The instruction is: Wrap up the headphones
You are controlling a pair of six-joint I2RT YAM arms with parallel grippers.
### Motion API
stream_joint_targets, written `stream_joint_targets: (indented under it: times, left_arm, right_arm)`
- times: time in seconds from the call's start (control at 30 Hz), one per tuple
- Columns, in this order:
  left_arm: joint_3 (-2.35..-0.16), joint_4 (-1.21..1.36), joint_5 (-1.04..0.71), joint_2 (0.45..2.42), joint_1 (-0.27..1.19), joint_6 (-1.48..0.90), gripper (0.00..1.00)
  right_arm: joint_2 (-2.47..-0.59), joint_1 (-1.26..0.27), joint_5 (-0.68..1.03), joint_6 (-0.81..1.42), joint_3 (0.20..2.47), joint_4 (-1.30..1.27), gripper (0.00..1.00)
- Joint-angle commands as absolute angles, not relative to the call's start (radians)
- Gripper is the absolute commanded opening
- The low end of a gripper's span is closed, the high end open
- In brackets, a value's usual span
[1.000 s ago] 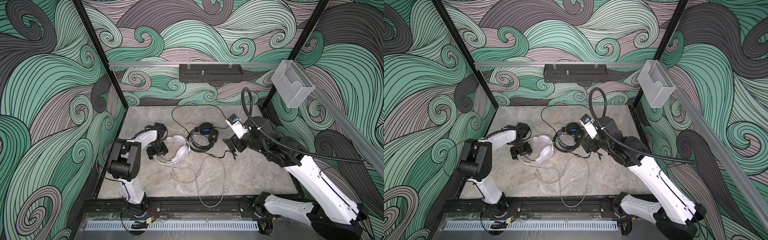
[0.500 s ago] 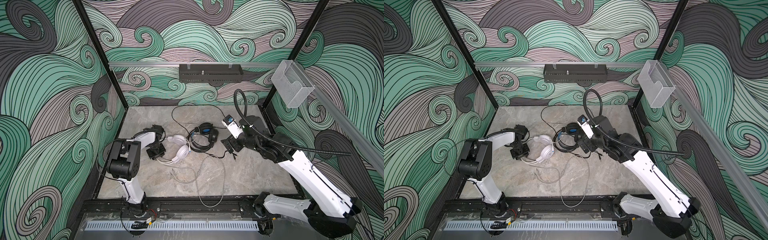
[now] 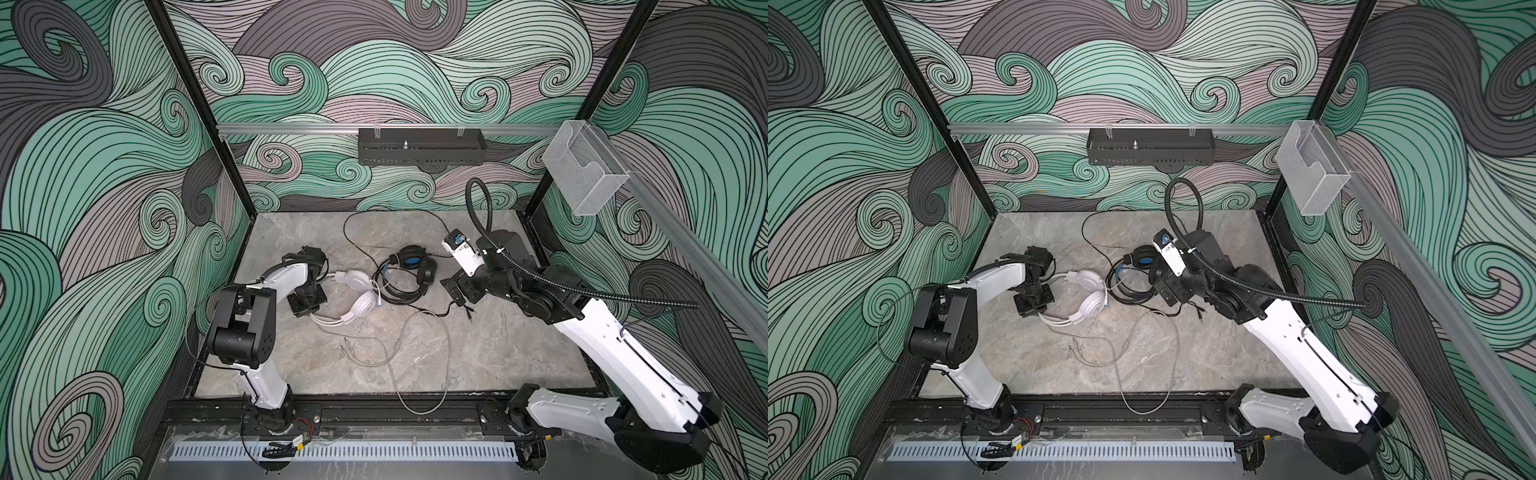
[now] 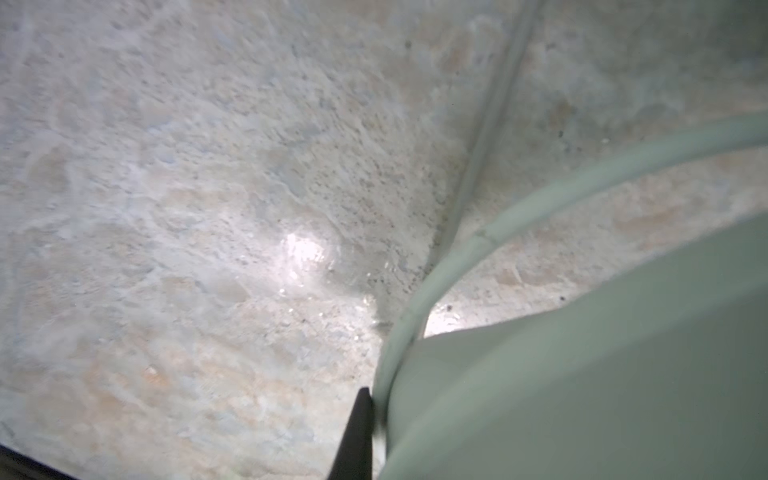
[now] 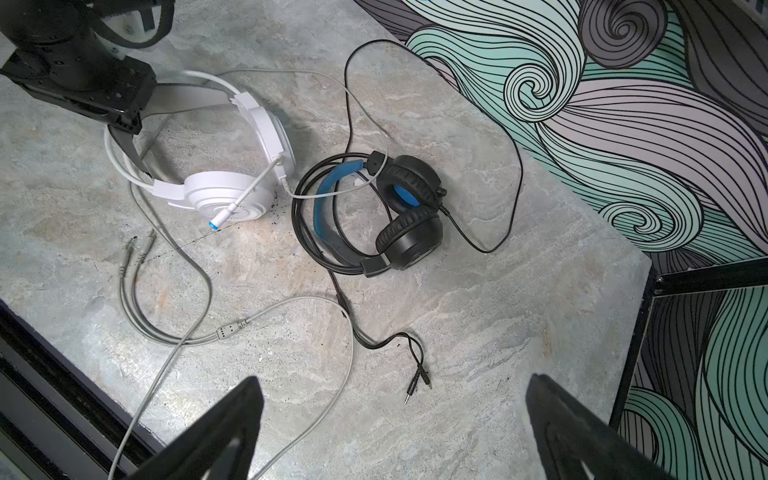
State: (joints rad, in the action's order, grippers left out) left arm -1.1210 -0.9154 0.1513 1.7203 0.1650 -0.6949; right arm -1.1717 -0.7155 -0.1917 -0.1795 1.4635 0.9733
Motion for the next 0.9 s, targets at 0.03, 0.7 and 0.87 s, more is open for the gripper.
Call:
stream_joint_targets:
  times: [0.03,0.7,0.87]
  left_arm:
    - [-1.249,-1.051,0.265,1.664,0.191,-0.655,0.03]
    - [-1.622,-0.908,0.267,1.488,0.324,-0.1,0.0]
    - [-1.563,-0.833,0.17,1.43,0.313,-0.023,0.0]
  right_arm:
    - [-1.144,-0.724,-0.18,-0.17,1.474,0.985,0.99]
    - [-0.977,-0.719,0.031,-0.139,1.32,0.51,1.0]
    - [-1.106,-0.714,0.049,-0.126,1.379,0.494,1.0]
